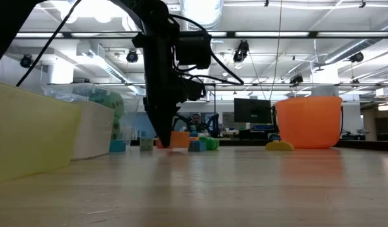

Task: Pick & Place Toys
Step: Put the orange game piece into the white bin

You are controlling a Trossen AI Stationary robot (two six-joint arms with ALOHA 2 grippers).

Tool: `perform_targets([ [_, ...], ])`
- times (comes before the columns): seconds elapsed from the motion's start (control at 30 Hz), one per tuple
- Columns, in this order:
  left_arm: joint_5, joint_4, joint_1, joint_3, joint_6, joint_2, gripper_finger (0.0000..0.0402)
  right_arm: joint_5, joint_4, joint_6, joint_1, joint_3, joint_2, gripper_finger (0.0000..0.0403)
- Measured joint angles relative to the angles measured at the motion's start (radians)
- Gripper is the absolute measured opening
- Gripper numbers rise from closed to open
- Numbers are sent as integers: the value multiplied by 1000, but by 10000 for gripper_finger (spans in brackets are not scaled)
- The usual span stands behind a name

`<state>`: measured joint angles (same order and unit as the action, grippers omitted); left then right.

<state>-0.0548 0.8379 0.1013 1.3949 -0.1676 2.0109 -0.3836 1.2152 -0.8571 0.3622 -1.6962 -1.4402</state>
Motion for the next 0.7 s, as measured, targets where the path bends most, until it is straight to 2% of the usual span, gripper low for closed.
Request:
perform_targets([
  [0.33, 6, 2, -8, 23, 31, -50, 97, 0, 1, 4, 0, 0, 0, 332],
  [0.7, 105, 64, -20, 40, 67, -126, 97, 0, 2, 7, 0, 0, 0, 332],
])
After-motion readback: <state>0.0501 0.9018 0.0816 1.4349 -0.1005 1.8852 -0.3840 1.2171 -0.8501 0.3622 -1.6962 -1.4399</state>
